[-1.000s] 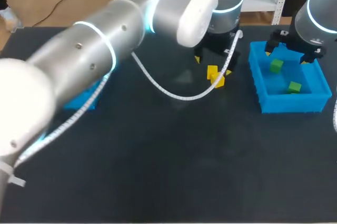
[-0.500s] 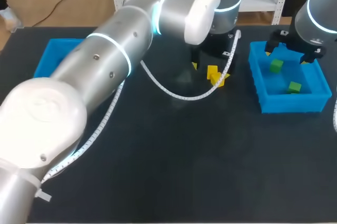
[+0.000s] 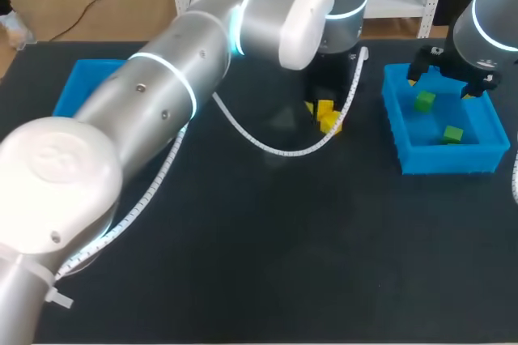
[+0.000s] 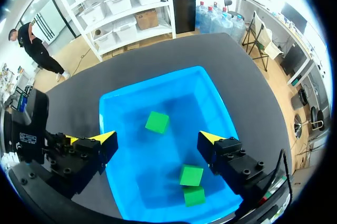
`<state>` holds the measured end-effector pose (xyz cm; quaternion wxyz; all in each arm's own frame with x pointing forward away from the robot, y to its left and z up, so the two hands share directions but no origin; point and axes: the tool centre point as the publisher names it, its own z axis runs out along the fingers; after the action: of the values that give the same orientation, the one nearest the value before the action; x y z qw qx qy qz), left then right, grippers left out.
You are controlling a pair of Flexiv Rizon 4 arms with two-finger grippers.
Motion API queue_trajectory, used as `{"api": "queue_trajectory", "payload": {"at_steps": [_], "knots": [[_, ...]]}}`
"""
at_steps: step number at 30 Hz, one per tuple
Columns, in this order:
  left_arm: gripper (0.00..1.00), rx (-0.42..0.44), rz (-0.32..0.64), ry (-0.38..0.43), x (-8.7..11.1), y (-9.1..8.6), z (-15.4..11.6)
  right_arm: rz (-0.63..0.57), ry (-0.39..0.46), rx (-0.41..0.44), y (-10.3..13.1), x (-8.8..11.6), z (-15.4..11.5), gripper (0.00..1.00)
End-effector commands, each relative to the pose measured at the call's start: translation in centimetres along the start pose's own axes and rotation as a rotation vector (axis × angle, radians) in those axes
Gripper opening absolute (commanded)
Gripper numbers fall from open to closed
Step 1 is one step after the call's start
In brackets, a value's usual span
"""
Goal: Put the green cubes in the right bin and the yellow cubes in the left bin.
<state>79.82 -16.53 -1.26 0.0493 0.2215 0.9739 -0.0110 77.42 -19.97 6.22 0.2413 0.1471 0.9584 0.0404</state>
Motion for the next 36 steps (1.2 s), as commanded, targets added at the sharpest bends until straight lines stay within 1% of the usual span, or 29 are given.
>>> {"api": "queue_trajectory", "payload": {"at_steps": [1,3,6,8,10,12,15,17,19,21,23,26,28,31,32,34,36], "knots": [[0.0,0.014,0.01,0.078,-0.4,0.2,0.2,0.001,-0.004,0.001,0.0,0.1,0.0,1.0],[0.0,0.034,0.026,0.068,-0.1,0.2,-0.1,0.001,-0.004,0.001,0.0,0.1,0.0,1.0],[0.0,0.045,0.095,-0.017,0.1,0.3,-2.1,0.001,-0.004,0.001,0.0,0.1,0.0,1.0],[0.0,0.056,0.125,-0.072,0.4,1.0,-4.0,0.001,-0.004,0.001,0.0,0.1,0.0,1.0],[0.0,0.062,0.131,-0.129,0.7,2.0,-6.1,0.001,-0.004,0.001,0.0,0.1,0.0,1.0],[0.0,0.049,0.125,-0.205,1.2,4.2,-8.9,0.001,-0.004,0.001,0.0,0.1,0.0,1.0],[0.0,0.009,0.095,-0.283,2.0,7.9,-12.1,0.001,-0.004,0.001,0.0,0.1,0.0,1.0],[0.0,-0.047,0.076,-0.311,3.1,10.8,-13.6,0.001,-0.004,0.001,0.0,0.1,0.0,1.0],[0.0,-0.08,0.036,-0.318,4.8,13.6,-14.7,0.001,-0.004,0.001,0.0,0.1,0.0,1.0],[0.0,-0.14,0.0,-0.316,6.0,17.1,-15.1,0.001,-0.004,0.001,0.0,0.1,0.0,1.0],[0.0,-0.177,-0.056,-0.308,7.7,20.1,-15.4,0.001,-0.004,0.001,0.0,0.1,0.0,1.0],[0.0,-0.211,-0.147,-0.301,10.6,24.0,-15.7,0.001,-0.004,0.001,0.0,0.1,0.0,1.0],[0.0,-0.275,-0.189,-0.293,12.7,26.4,-15.7,0.001,-0.004,0.001,0.0,0.1,0.0,1.0],[0.0,-0.287,-0.278,-0.269,15.9,29.6,-15.4,0.001,-0.004,0.001,0.0,0.1,0.0,1.0],[0.0,-0.303,-0.3,-0.262,17.0,30.3,-15.3,0.001,-0.004,0.001,0.0,0.1,0.0,1.0],[0.0,-0.301,-0.35,-0.249,19.1,31.8,-14.9,0.001,-0.004,0.001,0.0,0.1,0.0,1.0],[0.0,-0.321,-0.373,-0.233,20.6,32.9,-14.5,0.001,-0.004,0.001,0.0,0.1,0.0,1.0]]}}
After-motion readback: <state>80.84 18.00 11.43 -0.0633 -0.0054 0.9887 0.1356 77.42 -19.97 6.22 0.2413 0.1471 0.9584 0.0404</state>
